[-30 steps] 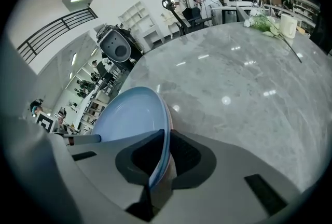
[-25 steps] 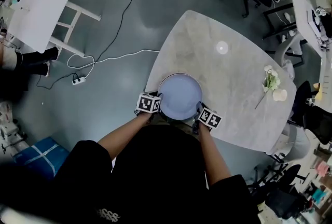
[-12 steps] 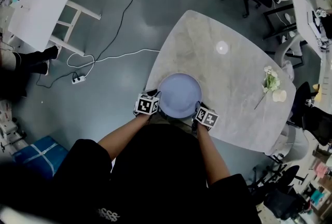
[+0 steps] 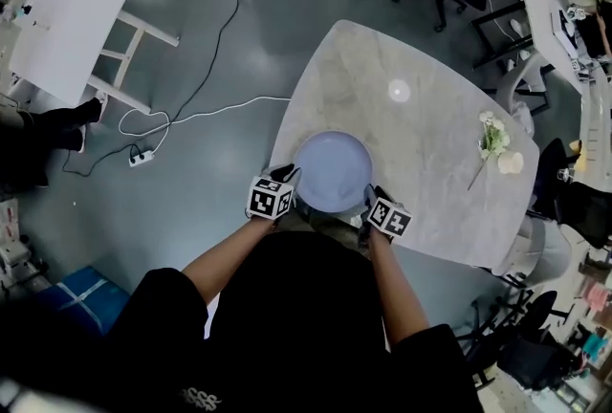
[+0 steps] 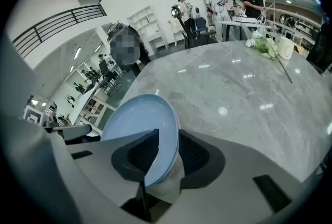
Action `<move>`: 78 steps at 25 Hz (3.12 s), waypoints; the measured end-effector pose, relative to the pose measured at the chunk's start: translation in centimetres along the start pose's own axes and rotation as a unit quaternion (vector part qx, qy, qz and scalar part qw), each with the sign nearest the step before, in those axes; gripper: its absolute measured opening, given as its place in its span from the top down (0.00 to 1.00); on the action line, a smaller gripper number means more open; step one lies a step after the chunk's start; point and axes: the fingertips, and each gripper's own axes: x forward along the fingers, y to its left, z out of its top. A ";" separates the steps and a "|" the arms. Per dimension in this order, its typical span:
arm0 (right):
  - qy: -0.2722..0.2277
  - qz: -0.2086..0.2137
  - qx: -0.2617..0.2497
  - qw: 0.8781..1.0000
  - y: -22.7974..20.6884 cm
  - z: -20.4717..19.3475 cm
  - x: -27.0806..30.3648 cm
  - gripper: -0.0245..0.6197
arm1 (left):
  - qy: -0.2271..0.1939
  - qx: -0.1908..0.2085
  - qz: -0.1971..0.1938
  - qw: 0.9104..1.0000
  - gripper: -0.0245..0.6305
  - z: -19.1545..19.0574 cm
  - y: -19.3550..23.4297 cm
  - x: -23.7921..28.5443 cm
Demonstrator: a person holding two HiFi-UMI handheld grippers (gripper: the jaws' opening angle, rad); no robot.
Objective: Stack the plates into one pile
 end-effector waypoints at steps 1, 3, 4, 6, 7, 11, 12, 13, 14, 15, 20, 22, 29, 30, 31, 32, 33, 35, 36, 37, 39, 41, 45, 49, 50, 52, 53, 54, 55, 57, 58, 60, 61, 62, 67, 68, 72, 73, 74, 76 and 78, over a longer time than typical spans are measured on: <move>-0.010 0.000 0.002 1.000 0.5 0.0 -0.9 0.82 | -0.011 0.008 -0.010 1.000 0.83 0.5 -0.3 -0.7; -0.032 0.001 0.010 0.999 1.7 0.1 -2.9 0.82 | -0.035 0.000 -0.025 0.999 0.84 1.6 -0.1 -2.4; -0.045 0.005 0.017 0.999 2.2 0.2 -3.9 0.82 | -0.048 -0.015 -0.028 0.998 0.87 2.1 0.3 -3.2; -0.074 0.021 0.039 0.996 2.7 0.6 -6.2 0.82 | -0.071 -0.042 -0.034 0.996 0.91 2.9 0.6 -4.1; -0.089 0.026 0.049 0.994 2.5 0.7 -7.5 0.82 | -0.081 -0.043 -0.041 0.995 0.93 3.3 0.2 -4.2; -0.143 0.040 0.066 0.987 1.4 1.0 -12.3 0.89 | -0.114 0.011 -0.081 0.990 0.94 5.4 -3.8 -5.0; -0.154 0.046 0.064 0.985 1.3 1.1 -13.3 0.91 | -0.122 0.023 -0.088 0.988 0.94 6.0 -4.9 -5.5; -0.165 0.049 0.059 0.983 1.2 1.3 -14.1 0.92 | -0.132 0.030 -0.095 0.986 0.94 6.5 -6.0 -6.1; -0.175 0.050 0.051 0.982 1.0 1.5 -15.0 0.92 | -0.142 0.035 -0.102 0.984 0.94 7.0 -7.2 -6.7; -0.185 0.050 0.043 0.980 0.8 1.7 -15.9 0.93 | -0.152 0.037 -0.108 0.982 0.94 7.3 -8.5 -7.3; -0.244 0.068 0.029 0.967 -0.6 3.1 -21.5 0.93 | -0.173 0.043 -0.094 0.979 0.94 6.5 -14.1 -9.4; -0.266 0.070 0.039 0.960 -1.9 3.2 -24.1 0.94 | -0.180 0.038 -0.086 0.979 0.94 5.7 -16.0 -10.1; -0.308 0.043 0.005 0.950 -6.4 -0.7 -33.6 0.94 | -0.188 0.059 -0.109 0.974 0.94 0.1 -26.2 -13.2; -0.313 0.047 -0.001 0.948 -6.9 -1.3 -34.9 0.94 | -0.192 0.059 -0.108 0.974 0.94 -0.6 -27.7 -13.6; -0.320 0.051 -0.009 0.946 -7.5 -1.9 -36.3 0.94 | -0.197 0.060 -0.106 0.973 0.94 -1.3 -29.3 -13.8; -0.328 0.053 -0.017 0.943 -8.1 -2.4 -37.6 0.94 | -0.202 0.061 -0.105 0.972 0.94 -2.1 -31.0 -14.1; -0.336 0.053 -0.025 0.940 -8.8 -3.0 -38.9 0.94 | -0.205 0.064 -0.106 0.971 0.94 -3.1 -32.8 -14.3; -0.352 0.048 -0.040 0.934 -10.4 -4.4 -41.3 0.94 | -0.209 0.075 -0.107 0.969 0.94 -5.2 -36.3 -14.6; -0.358 0.044 -0.046 0.931 -11.2 -5.0 -42.3 0.94 | -0.210 0.083 -0.106 0.968 0.94 -6.1 -37.8 -14.8; -0.362 0.041 -0.051 0.930 -11.9 -5.7 -43.0 0.94 | -0.212 0.092 -0.102 0.968 0.94 -6.9 -39.1 -15.0; -0.362 0.040 -0.057 0.930 -12.8 -7.0 -43.9 0.94 | -0.218 0.108 -0.090 0.966 0.94 -8.1 -40.9 -15.6; -0.357 0.040 -0.063 0.931 -13.1 -8.2 -44.4 0.94 | -0.224 0.115 -0.082 0.964 0.94 -9.1 -41.9 -16.4; -0.368 0.039 -0.070 0.926 -12.7 -8.8 -45.4 0.94 | -0.236 0.124 -0.077 0.961 0.94 -9.5 -42.5 -17.8; -0.371 0.043 -0.080 0.924 -12.6 -8.9 -46.2 0.94 | -0.251 0.137 -0.077 0.955 0.94 -9.3 -43.5 -18.3; -0.370 0.044 -0.082 0.924 -12.6 -8.9 -46.3 0.94 | -0.255 0.142 -0.077 0.953 0.94 -9.2 -43.7 -18.4; -0.369 0.041 -0.089 0.924 -12.7 -8.9 -46.6 0.94 | -0.261 0.153 -0.074 0.950 0.94 -8.8 -44.1 -18.7; -0.369 0.038 -0.094 0.924 -12.7 -8.9 -46.8 0.94 | -0.264 0.158 -0.072 0.949 0.94 -8.7 -44.2 -18.8; -0.369 0.035 -0.099 0.923 -12.7 -8.8 -46.9 0.94 | -0.267 0.162 -0.071 0.947 0.94 -8.5 -44.3 -19.0; -0.370 0.032 -0.104 0.922 -12.7 -8.6 -47.0 0.94 | -0.271 0.164 -0.071 0.946 0.94 -8.3 -44.2 -19.1; -0.374 0.028 -0.109 0.920 -12.7 -8.3 -47.2 0.94 | -0.279 0.168 -0.071 0.943 0.94 -8.0 -43.8 -19.5; -0.377 0.028 -0.109 0.919 -12.5 -8.1 -47.4 0.94 | -0.283 0.171 -0.070 0.941 0.94 -7.9 -43.5 -19.9; -0.384 0.025 -0.114 0.916 -12.0 -7.9 -47.8 0.94 | -0.291 0.175 -0.066 0.938 0.94 -7.6 -43.0 -20.8; -0.386 0.022 -0.118 0.915 -11.8 -7.8 -48.0 0.94 | -0.295 0.176 -0.063 0.937 0.94 -7.3 -42.8 -21.2; -0.387 0.020 -0.123 0.914 -11.6 -7.8 -48.1 0.94 | -0.298 0.176 -0.060 0.936 0.94 -7.2 -42.7 -21.6; -0.387 0.020 -0.131 0.912 -10.8 -8.2 -48.2 0.94 | -0.304 0.177 -0.057 0.934 0.94 -6.8 -42.6 -22.7; -0.387 0.022 -0.131 0.912 -10.5 -8.3 -48.2 0.94 | -0.303 0.176 -0.058 0.935 0.94 -6.8 -42.6 -22.9; -0.388 0.025 -0.127 0.913 -10.1 -8.9 -48.5 0.94 | -0.299 0.173 -0.064 0.936 0.94 -7.3 -42.9 -22.8; -0.390 0.024 -0.124 0.912 -10.3 -9.1 -48.7 0.94 | -0.298 0.173 -0.067 0.936 0.94 -7.4 -43.2 -22.6; -0.391 0.023 -0.121 0.912 -10.5 -9.2 -49.0 0.94 | -0.298 0.172 -0.072 0.936 0.94 -7.5 -43.5 -22.4; -0.393 0.017 -0.115 0.912 -11.2 -9.6 -49.4 0.94 | -0.296 0.172 -0.081 0.936 0.94 -7.9 -44.3 -22.0; -0.394 0.006 -0.108 0.913 -12.2 -10.3 -49.6 0.94 | -0.297 0.175 -0.089 0.934 0.94 -8.5 -44.9 -21.8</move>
